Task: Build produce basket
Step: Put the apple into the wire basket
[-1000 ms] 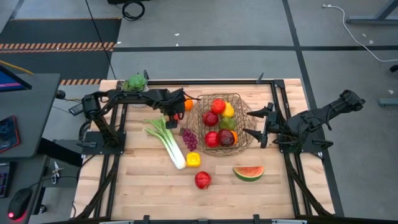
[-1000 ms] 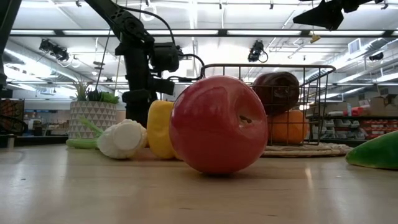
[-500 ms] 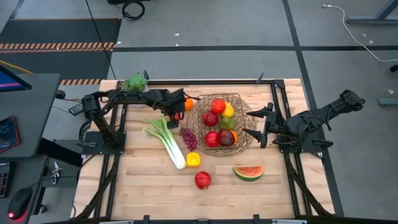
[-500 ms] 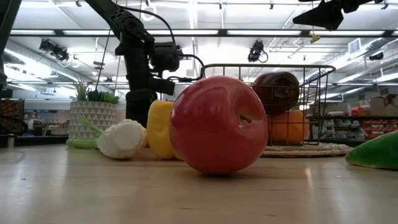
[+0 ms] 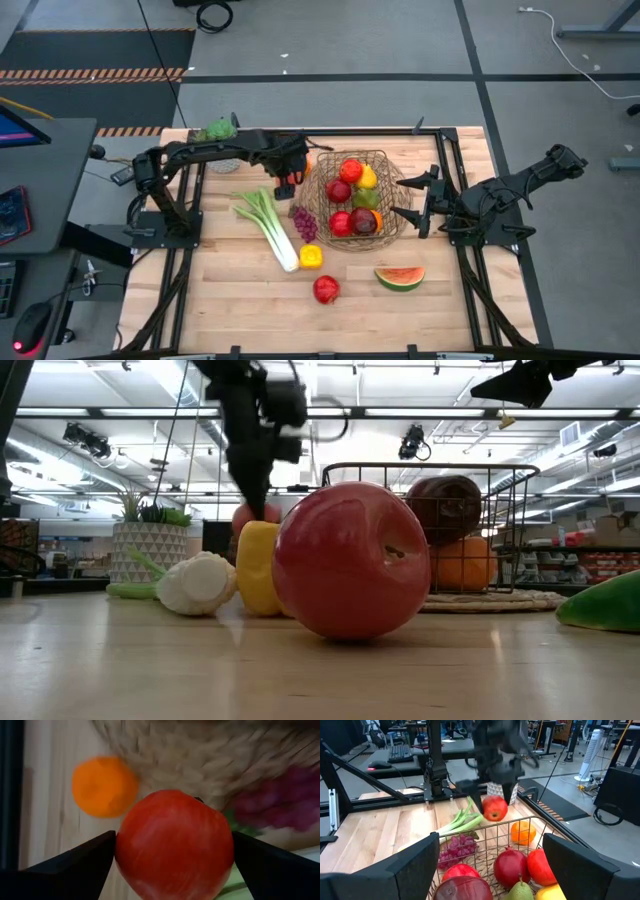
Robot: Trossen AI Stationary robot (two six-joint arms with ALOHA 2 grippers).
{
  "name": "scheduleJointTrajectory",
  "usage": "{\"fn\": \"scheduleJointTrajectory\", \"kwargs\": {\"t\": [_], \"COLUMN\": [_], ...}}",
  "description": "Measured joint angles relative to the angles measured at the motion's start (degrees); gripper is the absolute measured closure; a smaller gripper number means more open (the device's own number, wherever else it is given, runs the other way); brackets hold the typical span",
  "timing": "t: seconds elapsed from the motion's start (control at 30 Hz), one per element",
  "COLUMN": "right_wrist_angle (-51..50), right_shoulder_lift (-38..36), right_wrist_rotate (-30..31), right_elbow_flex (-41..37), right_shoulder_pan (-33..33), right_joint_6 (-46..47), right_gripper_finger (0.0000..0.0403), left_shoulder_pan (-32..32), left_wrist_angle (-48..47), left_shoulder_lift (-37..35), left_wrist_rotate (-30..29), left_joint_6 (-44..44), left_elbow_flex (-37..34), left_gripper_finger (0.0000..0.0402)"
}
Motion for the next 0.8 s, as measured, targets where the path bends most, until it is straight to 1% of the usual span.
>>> {"fn": "scheduleJointTrajectory", "kwargs": {"t": [0.07, 0.27, 0.4, 0.53, 0.67, 0.8], "right_wrist_angle": [0.06, 0.05, 0.05, 0.09, 0.14, 0.14], "right_shoulder_lift": [0.00, 0.00, 0.00, 0.00, 0.00, 0.00], "right_wrist_rotate": [0.00, -0.02, -0.02, -0.43, -0.46, -0.46], "right_elbow_flex": [0.00, 0.00, 0.00, 0.00, 0.00, 0.00], "right_shoulder_pan": [0.00, 0.02, 0.01, 0.00, 0.01, 0.02], "right_joint_6": [0.00, -0.39, -0.59, -0.59, -0.53, -0.44], "right_gripper_finger": [0.0045, 0.0045, 0.0045, 0.0045, 0.0045, 0.0045], "left_shoulder_pan": [-0.83, -4.45, -7.43, -10.50, -13.46, -15.79], "left_wrist_angle": [-2.00, -2.00, -0.01, 3.79, 8.88, 11.12], "left_shoulder_lift": [0.00, -0.11, -0.15, -0.18, -0.21, -0.13], "left_wrist_rotate": [1.28, 6.19, 6.73, 7.24, 7.24, 7.26], "left_joint_6": [-0.63, -1.73, -1.73, -2.05, -1.70, -1.42], "left_elbow_flex": [3.76, 13.85, 18.38, 21.00, 21.08, 21.08], "left_gripper_finger": [0.0012, 0.0012, 0.0012, 0.0012, 0.0012, 0.0012]}}
